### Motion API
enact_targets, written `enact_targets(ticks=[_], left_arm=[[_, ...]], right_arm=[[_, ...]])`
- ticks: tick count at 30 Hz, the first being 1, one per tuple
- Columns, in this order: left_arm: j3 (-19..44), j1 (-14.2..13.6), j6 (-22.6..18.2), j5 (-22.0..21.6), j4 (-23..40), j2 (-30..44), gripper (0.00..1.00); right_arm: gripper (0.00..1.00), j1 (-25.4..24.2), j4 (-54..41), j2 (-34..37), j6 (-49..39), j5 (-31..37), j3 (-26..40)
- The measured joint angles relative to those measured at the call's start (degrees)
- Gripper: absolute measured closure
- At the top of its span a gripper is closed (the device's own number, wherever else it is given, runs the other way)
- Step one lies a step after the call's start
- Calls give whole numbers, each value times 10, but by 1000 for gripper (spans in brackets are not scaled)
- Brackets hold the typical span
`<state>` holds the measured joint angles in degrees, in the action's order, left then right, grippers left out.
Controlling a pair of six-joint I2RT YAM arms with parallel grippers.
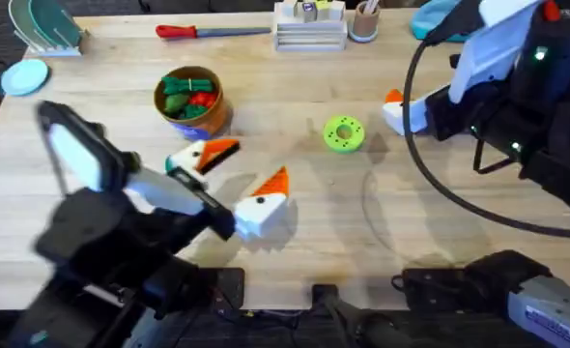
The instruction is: Pick up the gripper from the table and insert it into the empty holder that is missing its gripper. Then pick up a screw, insert it into the mounting hole, and use the screwdriver to tighten it. Finally, clean up the table by picking up the vegetable and placing it into the bucket.
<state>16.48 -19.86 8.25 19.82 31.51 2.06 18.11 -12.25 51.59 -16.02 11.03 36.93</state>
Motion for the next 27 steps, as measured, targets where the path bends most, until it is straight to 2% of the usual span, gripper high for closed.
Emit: enact_targets(ticks=[4, 8, 13, 18, 20, 22, 25, 27], left_arm=[[92, 0, 3, -52, 99, 65, 9], [174, 0, 4, -99, 177, 180, 8], [236, 0, 4, -119, 154, 297, 8], [251, 0, 10, -134, 158, 355, 9], [252, 6, 32, -151, 162, 378, 9], [252, 24, 76, -176, 171, 409, 9], [252, 67, 153, -208, 193, 466, 8], [252, 96, 188, -220, 198, 501, 9]], right_arm=[[10, 0, 0, 0, 13, -2, 0], [10, 0, 0, 0, 19, -2, 0], [10, 0, 0, 0, 23, -2, 0], [11, 0, 0, 0, 23, -2, 0], [10, 0, -2, 0, 23, -2, 0], [10, 0, -3, 0, 23, -2, 0], [10, 0, -3, 0, 23, -2, 0], [10, 0, -4, 0, 23, -2, 0]])
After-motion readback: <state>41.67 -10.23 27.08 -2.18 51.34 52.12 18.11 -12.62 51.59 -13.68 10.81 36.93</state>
